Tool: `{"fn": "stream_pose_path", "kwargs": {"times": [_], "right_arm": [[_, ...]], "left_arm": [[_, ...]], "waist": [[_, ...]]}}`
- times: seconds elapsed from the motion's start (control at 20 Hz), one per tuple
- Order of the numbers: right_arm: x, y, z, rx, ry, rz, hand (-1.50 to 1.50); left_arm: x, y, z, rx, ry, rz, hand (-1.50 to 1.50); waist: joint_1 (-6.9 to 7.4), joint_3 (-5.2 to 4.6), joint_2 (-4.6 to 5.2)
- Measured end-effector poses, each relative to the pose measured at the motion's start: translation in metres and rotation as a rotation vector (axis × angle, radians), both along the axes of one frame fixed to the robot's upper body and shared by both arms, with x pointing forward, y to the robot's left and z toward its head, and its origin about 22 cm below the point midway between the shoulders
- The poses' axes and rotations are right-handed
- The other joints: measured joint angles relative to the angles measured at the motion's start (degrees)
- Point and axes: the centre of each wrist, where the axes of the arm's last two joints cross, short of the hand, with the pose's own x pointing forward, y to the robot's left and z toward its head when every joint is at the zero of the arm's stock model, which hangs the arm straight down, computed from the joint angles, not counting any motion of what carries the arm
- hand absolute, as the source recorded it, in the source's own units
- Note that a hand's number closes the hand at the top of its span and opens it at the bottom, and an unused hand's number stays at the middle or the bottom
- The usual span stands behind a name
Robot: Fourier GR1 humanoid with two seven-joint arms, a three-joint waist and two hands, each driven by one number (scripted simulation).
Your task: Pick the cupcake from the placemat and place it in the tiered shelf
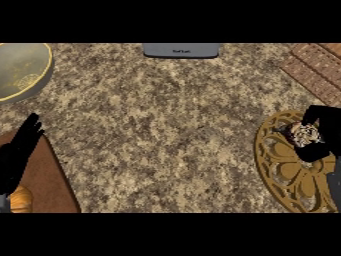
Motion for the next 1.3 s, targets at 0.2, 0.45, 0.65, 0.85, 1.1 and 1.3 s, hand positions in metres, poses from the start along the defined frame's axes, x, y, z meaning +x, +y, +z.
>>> {"fn": "stream_pose_path", "kwargs": {"times": [0.2,0.45,0.65,0.85,1.1,1.3], "right_arm": [[0.033,0.024,0.031,0.093,-0.081,-0.209,1.50],[0.050,0.051,0.087,0.234,-0.200,-0.325,1.50],[0.044,0.064,0.128,0.347,-0.308,-0.367,1.50],[0.029,0.065,0.169,0.395,-0.407,-0.384,1.50],[0.016,0.069,0.212,0.406,-0.519,-0.371,1.50],[0.016,0.064,0.241,0.369,-0.596,-0.386,1.50]], "left_arm": [[0.002,0.001,-0.002,-0.003,0.009,-0.004,0.00],[-0.002,-0.002,-0.002,-0.003,0.013,0.013,0.00],[-0.004,0.003,0.000,-0.005,0.014,0.020,0.00],[-0.006,0.004,0.003,-0.006,0.016,0.020,0.00],[-0.003,0.006,0.001,-0.013,0.016,0.022,0.00],[-0.006,-0.002,0.001,-0.010,0.011,0.019,0.00]], "waist": [[0.24,0.02,-0.02],[-0.44,0.06,-0.34],[-0.94,0.07,-0.47],[-1.12,0.08,-0.48],[-1.13,0.08,-0.40],[-0.93,0.08,-0.37]]}}
